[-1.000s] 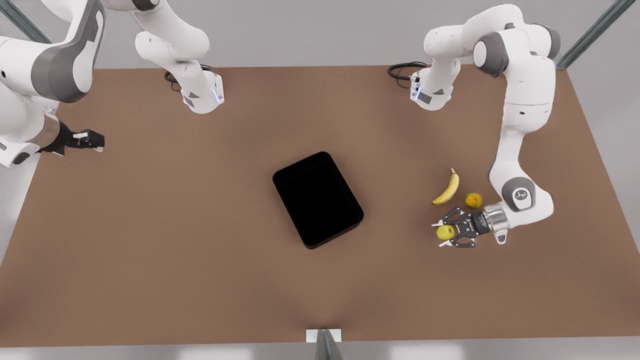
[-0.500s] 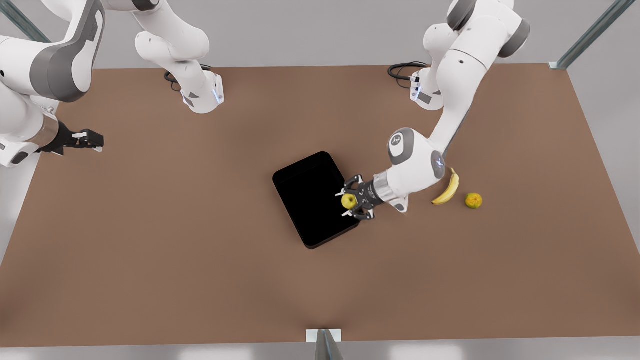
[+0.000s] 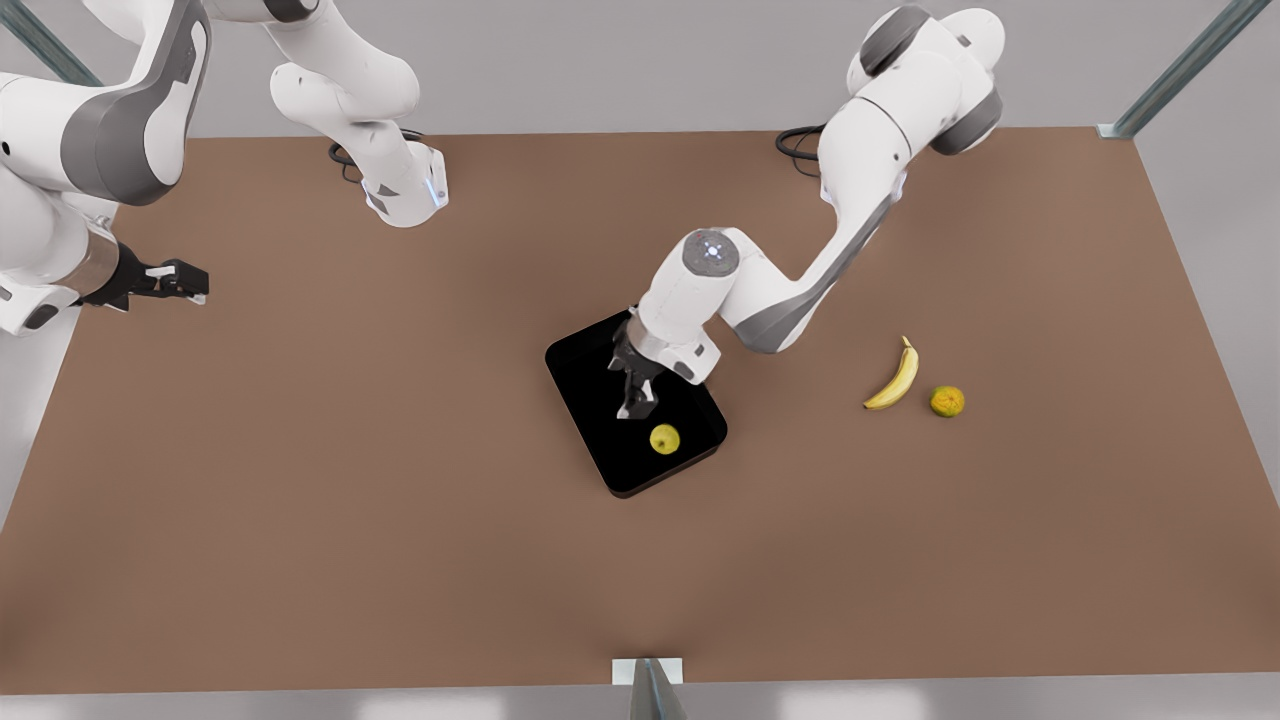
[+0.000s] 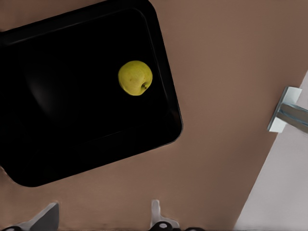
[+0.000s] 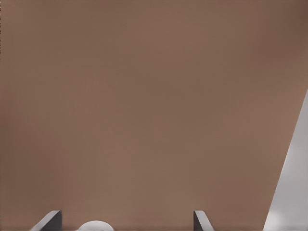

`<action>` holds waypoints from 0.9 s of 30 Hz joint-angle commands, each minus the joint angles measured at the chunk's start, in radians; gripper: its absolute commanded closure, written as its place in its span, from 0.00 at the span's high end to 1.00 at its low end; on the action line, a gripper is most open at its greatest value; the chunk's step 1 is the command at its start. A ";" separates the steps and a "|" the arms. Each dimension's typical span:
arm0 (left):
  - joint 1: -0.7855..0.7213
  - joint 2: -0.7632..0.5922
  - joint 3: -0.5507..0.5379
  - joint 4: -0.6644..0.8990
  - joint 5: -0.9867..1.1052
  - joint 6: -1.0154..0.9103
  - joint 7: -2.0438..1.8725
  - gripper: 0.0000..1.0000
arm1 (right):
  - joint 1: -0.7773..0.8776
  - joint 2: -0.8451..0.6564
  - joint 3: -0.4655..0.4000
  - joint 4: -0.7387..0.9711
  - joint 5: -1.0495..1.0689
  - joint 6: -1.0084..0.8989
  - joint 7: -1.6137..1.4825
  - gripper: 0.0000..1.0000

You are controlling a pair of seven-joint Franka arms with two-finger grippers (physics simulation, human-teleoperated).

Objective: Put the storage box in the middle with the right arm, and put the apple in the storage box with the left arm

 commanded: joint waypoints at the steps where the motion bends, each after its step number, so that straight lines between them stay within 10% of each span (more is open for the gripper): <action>1: -0.003 0.002 0.000 0.001 -0.444 -0.001 0.007 1.00 | 0.000 0.000 0.000 0.000 0.000 0.000 0.000 1.00; 15: 0.073 -0.399 0.362 -0.371 -0.055 -0.082 1.269 1.00 | 0.000 -0.002 0.000 0.002 -0.002 0.000 0.000 1.00; 22: 0.217 -0.574 0.456 -0.121 -0.240 -0.880 2.497 1.00 | 0.000 -0.002 0.000 0.002 -0.002 0.000 0.001 1.00; 27: 0.211 -0.365 0.419 0.126 -0.234 -0.926 2.491 1.00 | 0.000 0.000 0.000 0.002 0.000 0.000 0.000 1.00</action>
